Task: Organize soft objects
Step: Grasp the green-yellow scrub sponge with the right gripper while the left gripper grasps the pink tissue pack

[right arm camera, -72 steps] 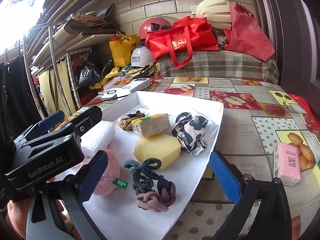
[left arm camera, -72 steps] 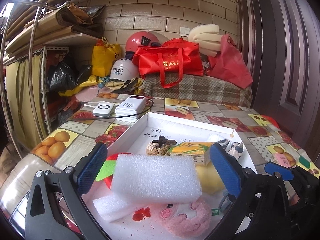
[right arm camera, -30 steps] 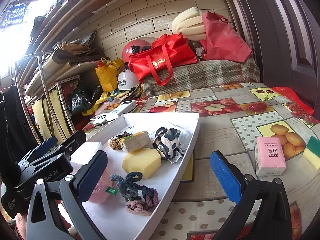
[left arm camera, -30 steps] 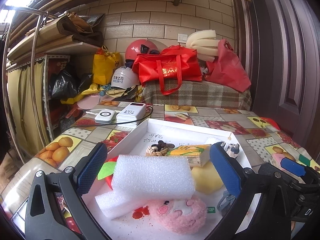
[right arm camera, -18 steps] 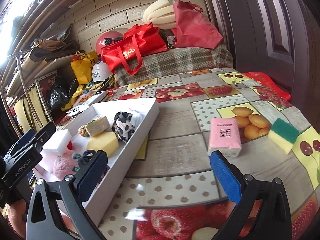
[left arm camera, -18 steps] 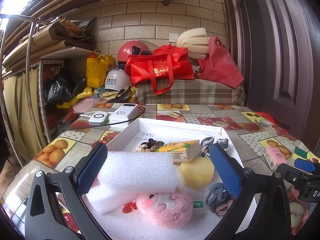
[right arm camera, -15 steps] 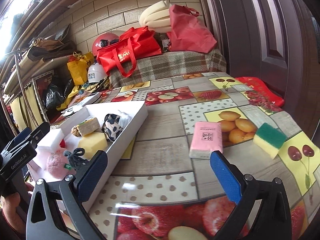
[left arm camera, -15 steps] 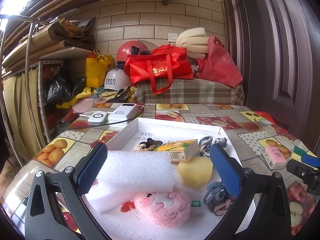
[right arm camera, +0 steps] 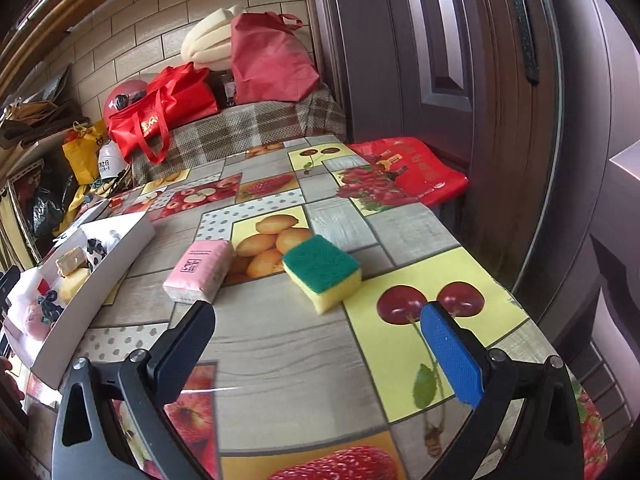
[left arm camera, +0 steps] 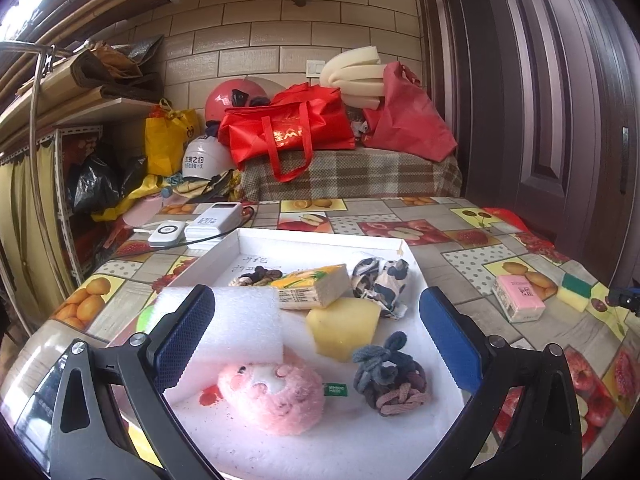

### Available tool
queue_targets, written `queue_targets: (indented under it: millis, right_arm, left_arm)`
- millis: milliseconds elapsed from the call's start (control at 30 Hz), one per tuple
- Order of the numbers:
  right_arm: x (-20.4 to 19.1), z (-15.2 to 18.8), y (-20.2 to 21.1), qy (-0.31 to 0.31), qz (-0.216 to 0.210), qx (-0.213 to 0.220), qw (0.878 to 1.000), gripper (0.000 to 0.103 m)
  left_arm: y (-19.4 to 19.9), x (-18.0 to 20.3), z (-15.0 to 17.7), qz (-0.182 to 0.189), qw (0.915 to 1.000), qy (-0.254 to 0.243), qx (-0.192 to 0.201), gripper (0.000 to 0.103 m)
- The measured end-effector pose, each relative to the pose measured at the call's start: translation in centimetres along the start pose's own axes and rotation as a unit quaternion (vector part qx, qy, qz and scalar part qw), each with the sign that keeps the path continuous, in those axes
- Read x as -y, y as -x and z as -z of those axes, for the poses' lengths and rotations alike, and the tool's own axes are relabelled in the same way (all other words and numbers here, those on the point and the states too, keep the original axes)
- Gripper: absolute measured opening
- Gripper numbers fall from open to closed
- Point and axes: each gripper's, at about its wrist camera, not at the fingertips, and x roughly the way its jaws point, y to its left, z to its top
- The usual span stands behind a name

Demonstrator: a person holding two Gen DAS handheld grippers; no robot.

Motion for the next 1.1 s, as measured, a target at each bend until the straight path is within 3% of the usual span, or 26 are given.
queue_targets:
  millis: [133,267,367,467,533,567,600,633,667,867,900,1000,1067,1100]
  right_arm:
    - [0.7,-0.5,-2.6,0.009,-0.021,-0.056,0.998,0.103]
    - [-0.4,-1.4,-5.1,0.046,-0.016,-0.084,0.995,0.103]
    - [-1.8,-2.2,-6.2,0.099,0.006,-0.072,0.992,0.103]
    - [-1.8,-2.5,-8.0,0.112,0.006,-0.103,0.988,0.102]
    - [-1.2,-2.3,-9.3,0.099,-0.006,-0.138,0.986,0.084]
    - [-1.0,-2.4,-9.3,0.094,-0.005,-0.139,0.986,0.083]
    - [-1.0,-2.4,-9.1,0.093,-0.009,-0.134,0.987,0.076]
    - [-1.1,-2.4,-8.9,0.095,-0.018,-0.131,0.987,0.061]
    - [-1.2,-2.3,-8.8,0.098,-0.02,-0.13,0.987,0.056]
    - [-1.2,-2.4,-8.8,0.098,-0.019,-0.13,0.987,0.05]
    - [-1.0,-2.4,-8.8,0.094,-0.017,-0.13,0.987,0.045]
    - [-0.6,-2.6,-8.9,0.077,-0.026,-0.13,0.988,0.044]
    - [-0.7,-2.6,-8.9,0.078,-0.026,-0.129,0.988,0.044]
    - [-0.8,-2.6,-8.9,0.08,-0.024,-0.128,0.988,0.043]
  left_arm:
    - [-0.6,4.3,0.2,0.063,0.9972,-0.024,-0.031,0.103]
    - [-2.4,10.4,0.3,0.127,0.9866,-0.056,-0.086,0.103]
    - [-4.6,14.8,0.3,0.134,0.9789,-0.095,-0.122,0.103]
    - [-7.0,17.4,0.2,0.13,0.9746,-0.107,-0.147,0.103]
    - [-8.8,18.3,-0.1,0.128,0.9722,-0.1,-0.168,0.103]
    - [-9.7,18.6,-0.1,0.127,0.9705,-0.095,-0.182,0.103]
    - [-10.5,18.9,-0.1,0.128,0.9686,-0.089,-0.194,0.103]
    - [-11.3,19.2,-0.1,0.13,0.9666,-0.085,-0.204,0.103]
    - [-11.9,19.5,-0.2,0.129,0.9655,-0.083,-0.21,0.103]
    - [-14.2,22.4,-0.6,0.125,0.9592,-0.117,-0.225,0.103]
    - [-14.7,22.6,-0.6,0.124,0.9577,-0.12,-0.23,0.103]
    - [-15.8,22.7,-0.5,0.123,0.9544,-0.114,-0.247,0.102]
    - [-16.1,22.5,-0.3,0.13,0.9524,-0.105,-0.255,0.097]
    - [-16.1,22.3,-0.4,0.132,0.953,-0.099,-0.254,0.076]
